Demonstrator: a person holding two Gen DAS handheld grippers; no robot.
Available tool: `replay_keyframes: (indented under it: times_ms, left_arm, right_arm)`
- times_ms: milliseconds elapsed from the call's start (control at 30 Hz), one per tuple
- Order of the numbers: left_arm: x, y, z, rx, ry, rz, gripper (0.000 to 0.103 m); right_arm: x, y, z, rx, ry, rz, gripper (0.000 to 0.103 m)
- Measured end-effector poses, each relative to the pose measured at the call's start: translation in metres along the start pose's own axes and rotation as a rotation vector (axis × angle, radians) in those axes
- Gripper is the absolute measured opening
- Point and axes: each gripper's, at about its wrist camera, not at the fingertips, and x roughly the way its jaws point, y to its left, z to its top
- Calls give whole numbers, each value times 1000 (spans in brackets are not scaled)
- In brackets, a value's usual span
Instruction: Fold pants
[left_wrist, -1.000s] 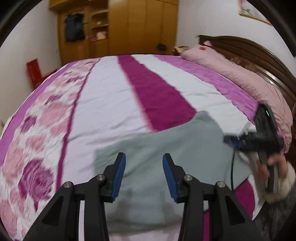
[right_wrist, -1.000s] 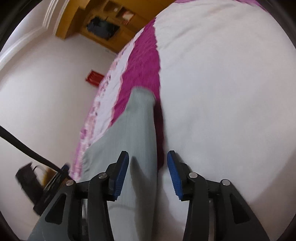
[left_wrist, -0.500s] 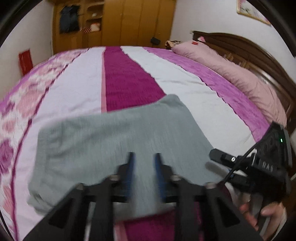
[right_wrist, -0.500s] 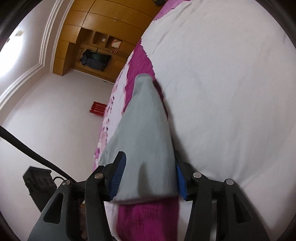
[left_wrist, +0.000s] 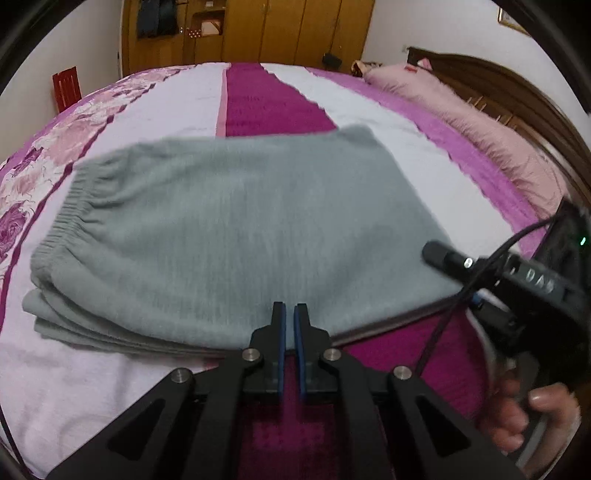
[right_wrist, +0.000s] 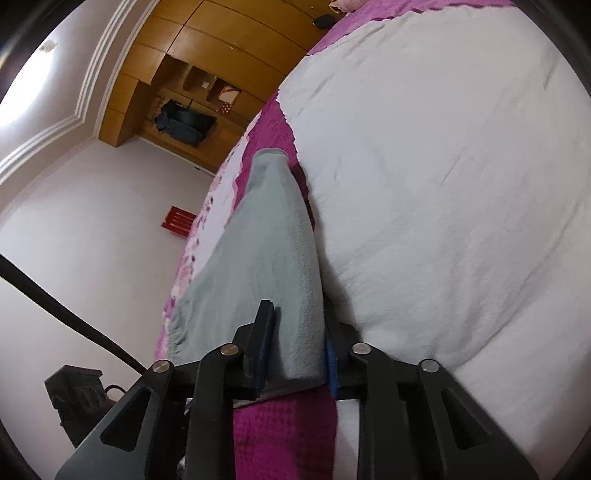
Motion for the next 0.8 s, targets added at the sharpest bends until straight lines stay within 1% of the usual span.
replay_keyframes:
  times_ms: [67,100,133,200,233,300,333,500,567,600,633,667,700,767,800]
  left_arm:
    - [-1,-3,-3,12,-9,15,5]
    - [-1,-3,-3,13,-8,15,5]
    - [0,0,-4,-2,-8,4,5]
    - [1,2,-5,-21,-9,-18,5]
    - [1,4,-6,-28,-11,-29,5]
    - [0,7,-7,-43,-12,-51,4]
    - [1,9,-6,-52,-11,-60,4]
    - [0,22,-8,-139,-10,-139,4]
    - [0,27,-10,-156,-17,-166,4]
    - [0,29,-10,-165,-19,-179,3]
    - [-1,33,-11,-191,-24,-205,3]
    - [-3,42,-12,-237,-15,-243,3]
    - [-7,52,-14,-279,0,-275,3]
    - [-22,73,-18,-328,2,-283,3]
    - [-34,86,-20,-333,-14,-286,3]
  right_arm:
    - [-4,1,-1,-16,-11,-25,14]
    - [-4,4,-1,-28,-14,-42,11]
    - [-5,8,-1,-50,-16,-66,10]
    - [-5,26,-2,-144,-24,-152,8]
    - [-5,43,-4,-224,-35,-219,8]
    - [-5,65,-9,-323,-59,-294,7]
    - [-6,77,-10,-363,-74,-313,7]
    - [-11,144,-30,-599,-146,-318,7]
    - [-11,172,-50,-734,-158,-310,7]
    - [-7,186,-62,-809,-162,-320,7]
    - [-2,198,-75,-886,-174,-346,7]
    - [2,208,-87,-960,-187,-364,7]
    - [4,214,-95,-1009,-190,-365,7]
    - [8,223,-105,-1056,-196,-361,7]
    - [9,226,-109,-1072,-193,-370,7]
